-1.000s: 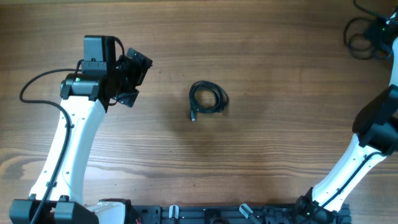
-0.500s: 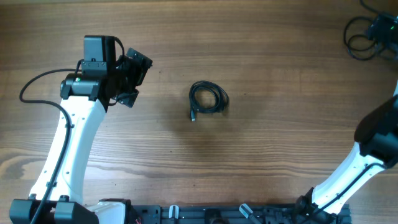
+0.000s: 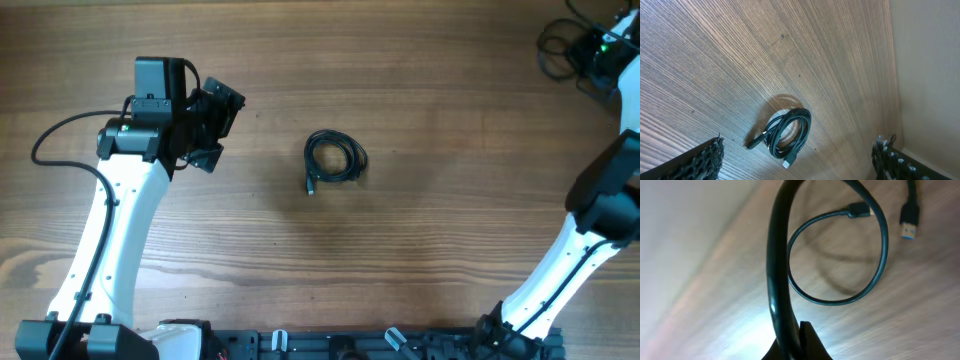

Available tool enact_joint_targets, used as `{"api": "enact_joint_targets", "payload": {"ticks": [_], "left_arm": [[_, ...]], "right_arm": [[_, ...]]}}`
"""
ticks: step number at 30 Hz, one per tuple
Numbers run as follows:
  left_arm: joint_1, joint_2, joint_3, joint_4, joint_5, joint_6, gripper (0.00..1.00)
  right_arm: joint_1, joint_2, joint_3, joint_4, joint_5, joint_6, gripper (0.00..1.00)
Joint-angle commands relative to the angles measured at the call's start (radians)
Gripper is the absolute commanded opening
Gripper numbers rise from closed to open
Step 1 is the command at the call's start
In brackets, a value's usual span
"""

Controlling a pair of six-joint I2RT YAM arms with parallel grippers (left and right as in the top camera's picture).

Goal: Untangle cables

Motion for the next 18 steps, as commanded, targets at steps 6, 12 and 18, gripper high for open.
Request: {"api": "enact_joint_targets", "payload": {"ticks": [6,12,18], "left_arm": [[-0.005,-0.002,0.002,-0.002,-0.018,0.024,0.97],[-0.005,-0.002,0.002,0.000,-0.018,0.024,0.97],[-0.005,-0.002,0.002,-0.002,-0.018,0.024,0.96]], "right_arm": [[0.114,-0.005,0.182,0.122,-0.058,0.319,0.04],[0.035,-0.116,0.182,-0.006,0.349,0.154,0.04],[-0.020,-0.159,0.158,0.045,0.456,0.161,0.04]]}}
